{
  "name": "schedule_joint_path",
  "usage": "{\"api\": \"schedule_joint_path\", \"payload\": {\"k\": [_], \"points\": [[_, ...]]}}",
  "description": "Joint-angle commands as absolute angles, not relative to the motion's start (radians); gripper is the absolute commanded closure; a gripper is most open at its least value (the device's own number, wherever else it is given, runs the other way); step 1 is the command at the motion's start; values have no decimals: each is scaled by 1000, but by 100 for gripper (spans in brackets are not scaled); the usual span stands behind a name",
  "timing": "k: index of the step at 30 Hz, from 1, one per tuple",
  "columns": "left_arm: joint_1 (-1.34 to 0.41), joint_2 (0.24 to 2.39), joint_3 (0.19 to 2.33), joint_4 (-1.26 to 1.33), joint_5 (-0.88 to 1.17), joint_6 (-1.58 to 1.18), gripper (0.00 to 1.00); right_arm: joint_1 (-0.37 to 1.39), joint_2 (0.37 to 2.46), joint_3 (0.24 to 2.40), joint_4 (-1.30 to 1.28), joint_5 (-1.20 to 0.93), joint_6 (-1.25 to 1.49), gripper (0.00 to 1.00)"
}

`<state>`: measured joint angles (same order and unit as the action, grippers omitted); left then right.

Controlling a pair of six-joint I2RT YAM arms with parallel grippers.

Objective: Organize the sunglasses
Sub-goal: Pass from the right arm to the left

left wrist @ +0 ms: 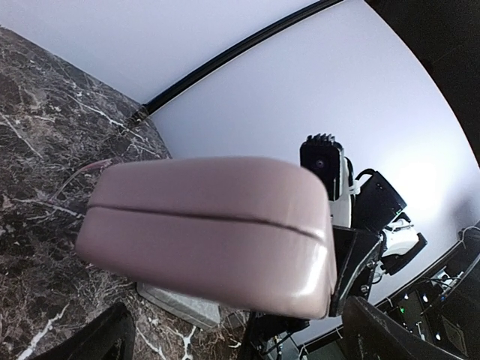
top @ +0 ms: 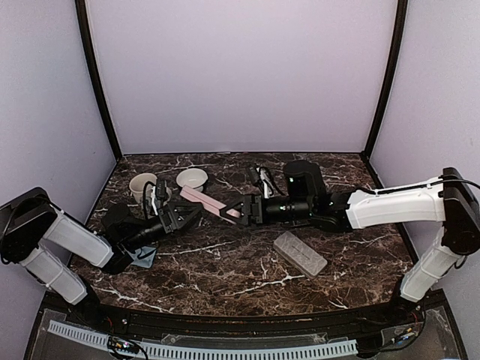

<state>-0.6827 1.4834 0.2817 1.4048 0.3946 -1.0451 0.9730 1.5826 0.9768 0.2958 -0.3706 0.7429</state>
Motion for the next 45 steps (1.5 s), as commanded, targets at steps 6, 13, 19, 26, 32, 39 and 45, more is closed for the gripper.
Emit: {"api": "schedule_joint_path", "payload": {"k": [6, 13, 19, 26, 32, 39, 45], "points": [[-678, 1485, 291, 1518, 437, -1049, 4, 992, 1586, 988, 408, -411, 741, 100], [-678, 1483, 301, 1522, 454, -1034, 17, 995, 1616, 986, 426, -416, 752, 100], [-679, 1472, 298, 1528, 464, -1009, 31, 996, 1631, 985, 443, -437, 761, 100], [-678, 1456, 299, 1517, 459, -999, 26, 996, 1628, 971, 480, -454, 782, 100], [-678, 1453, 283, 1509, 430, -1002, 10, 996, 1609, 957, 514, -445, 801, 100], [-678, 1451, 281, 1519, 419, -981, 1, 996, 1627, 957, 560, -486, 831, 100], [-678, 1454, 281, 1535, 421, -974, 8, 996, 1628, 948, 575, -490, 840, 100]]}}
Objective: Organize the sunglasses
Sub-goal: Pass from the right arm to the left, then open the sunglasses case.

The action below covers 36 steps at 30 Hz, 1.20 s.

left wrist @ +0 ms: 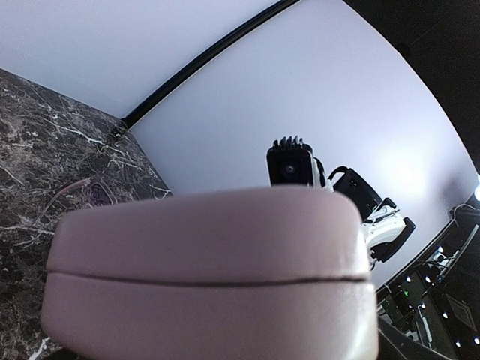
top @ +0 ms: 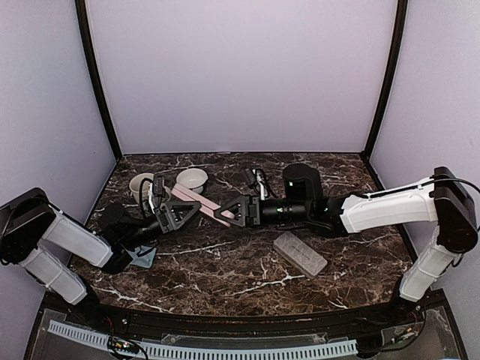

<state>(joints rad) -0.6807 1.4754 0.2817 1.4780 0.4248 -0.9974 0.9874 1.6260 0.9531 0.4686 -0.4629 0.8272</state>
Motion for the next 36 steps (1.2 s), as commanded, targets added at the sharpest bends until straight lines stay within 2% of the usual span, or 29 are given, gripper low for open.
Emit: {"api": "schedule_joint_path", "payload": {"k": [1, 6, 10, 16, 20, 23, 26, 28, 29, 36], "points": [[-679, 1455, 281, 1541, 422, -973, 9, 996, 1630, 947, 575, -492, 842, 100], [-678, 1457, 285, 1544, 422, -972, 9, 997, 1640, 941, 592, -503, 855, 100], [-678, 1457, 280, 1553, 424, -970, 14, 997, 1638, 937, 594, -499, 859, 100], [-678, 1445, 273, 1550, 433, -950, 28, 997, 1646, 934, 599, -497, 864, 100], [-679, 1435, 268, 1547, 442, -932, 44, 997, 1660, 934, 607, -507, 873, 99], [-679, 1426, 271, 1530, 453, -917, 62, 997, 1668, 933, 609, -515, 869, 91], [-679, 1410, 273, 1485, 461, -899, 86, 998, 1665, 945, 556, -516, 829, 75], [-679, 1397, 273, 1460, 468, -884, 97, 1001, 1661, 964, 493, -511, 779, 66], [-678, 1392, 275, 1447, 476, -877, 100, 1002, 1661, 976, 459, -510, 754, 62], [-678, 1365, 285, 1371, 542, -818, 100, 1009, 1675, 1039, 314, -538, 623, 36]]}}
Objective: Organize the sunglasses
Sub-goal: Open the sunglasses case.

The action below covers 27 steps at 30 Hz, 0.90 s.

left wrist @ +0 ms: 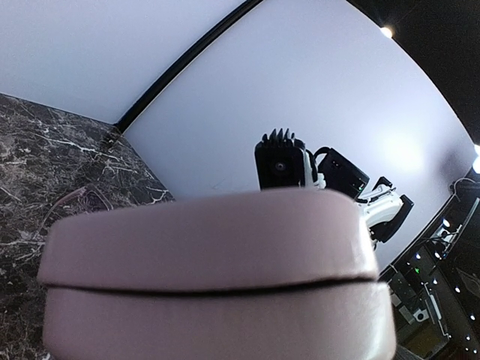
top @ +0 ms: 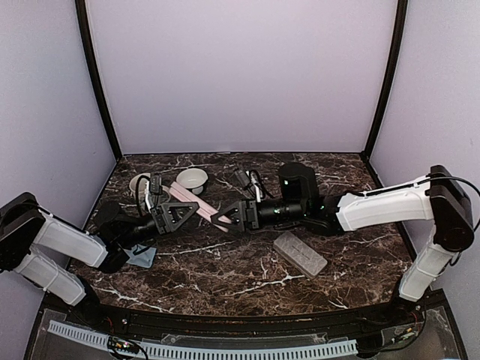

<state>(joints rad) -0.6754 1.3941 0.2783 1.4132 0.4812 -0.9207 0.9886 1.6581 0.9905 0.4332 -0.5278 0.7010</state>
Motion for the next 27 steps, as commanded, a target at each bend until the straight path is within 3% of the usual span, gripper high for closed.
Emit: {"api": "schedule_joint_path", "payload": {"k": [1, 13, 18, 27], "points": [[-678, 1366, 285, 1367, 551, -812, 100, 1011, 1678, 1047, 304, -544, 613, 35], [-679, 1424, 300, 1389, 618, -808, 100, 1020, 1707, 1080, 278, -585, 573, 13], [-681, 1437, 301, 1399, 631, -813, 100, 1020, 1703, 1082, 263, -584, 555, 13], [-680, 1433, 297, 1388, 655, -793, 100, 1009, 1706, 1079, 284, -624, 563, 26]]}}
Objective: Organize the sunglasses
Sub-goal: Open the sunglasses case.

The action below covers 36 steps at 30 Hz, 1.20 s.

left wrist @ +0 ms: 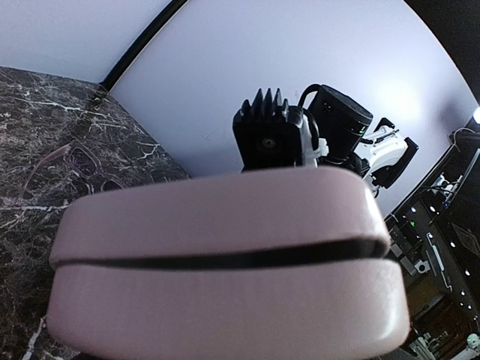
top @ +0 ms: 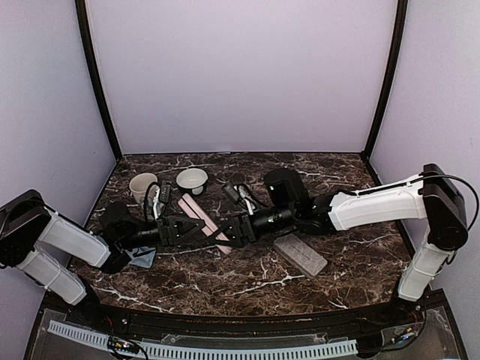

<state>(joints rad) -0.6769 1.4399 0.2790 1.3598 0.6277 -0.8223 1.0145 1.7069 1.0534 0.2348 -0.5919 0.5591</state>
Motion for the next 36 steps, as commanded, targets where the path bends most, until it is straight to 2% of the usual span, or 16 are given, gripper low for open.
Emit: {"api": "schedule_joint_path", "payload": {"k": [1, 9, 18, 36], "points": [[-680, 1430, 295, 1384, 660, -787, 100, 1006, 1704, 1074, 296, -635, 569, 27], [-680, 1392, 279, 1350, 732, -688, 100, 983, 1699, 1018, 419, -716, 657, 35], [-680, 1340, 287, 1291, 864, -596, 100, 942, 1656, 916, 529, -749, 752, 36], [-681, 1328, 292, 1266, 974, -579, 100, 884, 1563, 866, 349, -662, 660, 26]]}}
